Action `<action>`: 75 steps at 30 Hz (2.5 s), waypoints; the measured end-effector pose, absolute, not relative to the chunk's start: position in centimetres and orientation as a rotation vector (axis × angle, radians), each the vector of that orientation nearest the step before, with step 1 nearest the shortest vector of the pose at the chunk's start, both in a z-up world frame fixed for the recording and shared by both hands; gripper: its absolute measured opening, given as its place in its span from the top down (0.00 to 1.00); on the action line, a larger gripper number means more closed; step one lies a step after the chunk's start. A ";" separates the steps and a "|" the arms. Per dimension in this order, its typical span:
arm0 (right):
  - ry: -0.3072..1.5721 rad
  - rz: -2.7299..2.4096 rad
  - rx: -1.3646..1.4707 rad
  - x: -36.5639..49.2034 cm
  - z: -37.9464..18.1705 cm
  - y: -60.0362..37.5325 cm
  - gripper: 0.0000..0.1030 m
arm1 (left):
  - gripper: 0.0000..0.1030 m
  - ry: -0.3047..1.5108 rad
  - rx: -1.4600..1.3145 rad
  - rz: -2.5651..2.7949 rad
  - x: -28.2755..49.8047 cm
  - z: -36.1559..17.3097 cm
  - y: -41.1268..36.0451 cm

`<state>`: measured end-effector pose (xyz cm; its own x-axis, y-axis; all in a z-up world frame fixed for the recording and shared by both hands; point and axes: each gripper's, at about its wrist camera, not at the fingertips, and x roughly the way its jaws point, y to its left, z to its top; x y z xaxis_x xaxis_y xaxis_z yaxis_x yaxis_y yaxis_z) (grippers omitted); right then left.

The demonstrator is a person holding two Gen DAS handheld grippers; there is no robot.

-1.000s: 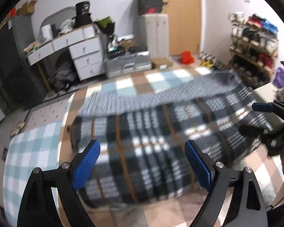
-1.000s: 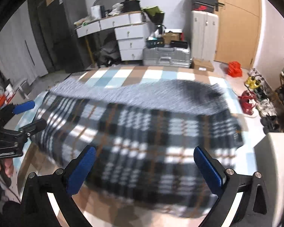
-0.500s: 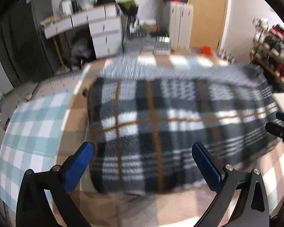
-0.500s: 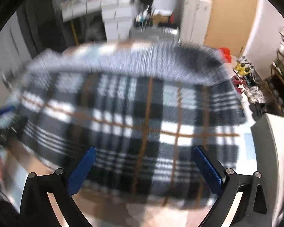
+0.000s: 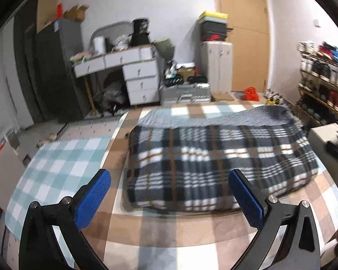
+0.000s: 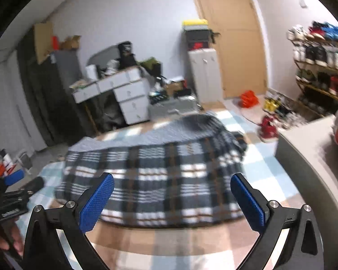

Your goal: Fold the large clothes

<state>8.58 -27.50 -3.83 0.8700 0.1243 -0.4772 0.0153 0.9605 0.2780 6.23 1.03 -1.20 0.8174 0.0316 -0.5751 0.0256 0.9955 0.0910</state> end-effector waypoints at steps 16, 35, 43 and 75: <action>0.887 0.131 0.756 17.5 -13.8 -35.7 0.00 | 0.01 0.922 -0.456 -0.133 14.8 -8.6 7.3; 0.935 0.201 0.675 20.9 -14.8 -33.1 0.53 | 0.09 1.011 -0.746 -0.312 17.1 -10.6 6.1; 0.904 0.259 0.718 19.7 -14.0 -33.9 0.74 | 0.39 0.980 -0.739 -0.346 16.4 -9.3 6.1; 0.926 0.122 0.493 7.3 -12.6 -33.7 0.68 | 0.40 1.050 -0.411 -0.228 7.0 -7.8 4.1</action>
